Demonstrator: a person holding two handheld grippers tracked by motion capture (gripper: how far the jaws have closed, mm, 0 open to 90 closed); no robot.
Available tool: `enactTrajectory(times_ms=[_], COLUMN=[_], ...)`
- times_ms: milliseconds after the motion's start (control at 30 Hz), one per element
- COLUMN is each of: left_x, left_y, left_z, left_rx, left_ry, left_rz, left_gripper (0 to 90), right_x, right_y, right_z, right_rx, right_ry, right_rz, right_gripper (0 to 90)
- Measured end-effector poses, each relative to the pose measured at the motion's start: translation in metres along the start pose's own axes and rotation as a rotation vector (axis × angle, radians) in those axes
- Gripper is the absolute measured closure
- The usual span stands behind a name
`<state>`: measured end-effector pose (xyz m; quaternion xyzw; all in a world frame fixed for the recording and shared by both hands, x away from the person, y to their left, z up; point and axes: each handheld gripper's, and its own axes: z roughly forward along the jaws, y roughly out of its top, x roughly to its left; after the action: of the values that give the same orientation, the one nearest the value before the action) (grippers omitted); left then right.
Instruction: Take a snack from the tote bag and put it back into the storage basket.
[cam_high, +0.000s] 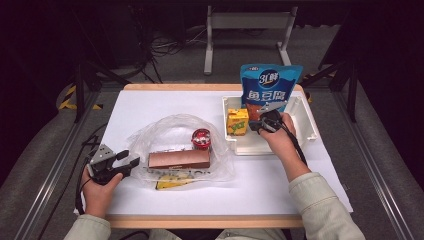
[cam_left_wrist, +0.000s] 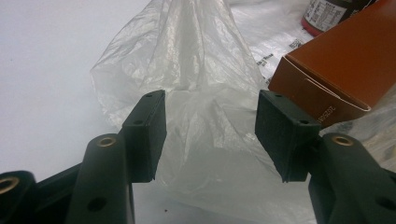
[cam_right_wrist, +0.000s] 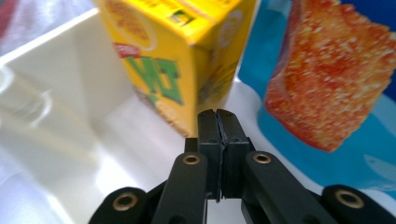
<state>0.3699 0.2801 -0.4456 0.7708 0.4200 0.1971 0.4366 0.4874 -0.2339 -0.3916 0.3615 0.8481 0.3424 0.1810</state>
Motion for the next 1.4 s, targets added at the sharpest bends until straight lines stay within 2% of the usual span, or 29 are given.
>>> enactTrajectory(times_ms=[167,267,367,633,967,1400], left_x=[0.000,-0.001,0.000,0.000,0.000,0.001], left_y=[0.001,0.001,0.000,0.000,0.000,0.000], left_z=[0.000,0.001,0.001,0.000,-0.001,0.000], left_rx=[0.001,0.001,0.001,-0.002,-0.002,-0.002], left_ry=[-0.001,-0.001,-0.002,0.001,0.000,0.000], left_rz=[0.002,0.003,0.002,0.000,0.000,-0.001], left_gripper=[44.0,44.0,44.0,44.0,44.0,44.0], right_x=[0.009,0.015,0.019,0.024,0.023,0.017], right_y=[-0.001,0.000,0.001,0.001,0.002,0.005], right_z=[-0.002,0.002,0.010,0.031,0.040,0.047], right_rx=[-0.004,-0.013,-0.011,0.006,0.001,-0.002], right_ry=[0.041,0.064,0.067,0.088,0.086,0.046], right_rz=[-0.024,-0.042,-0.052,-0.038,-0.016,-0.009], right_gripper=[88.3,85.7,84.3,81.1,81.1,81.6])
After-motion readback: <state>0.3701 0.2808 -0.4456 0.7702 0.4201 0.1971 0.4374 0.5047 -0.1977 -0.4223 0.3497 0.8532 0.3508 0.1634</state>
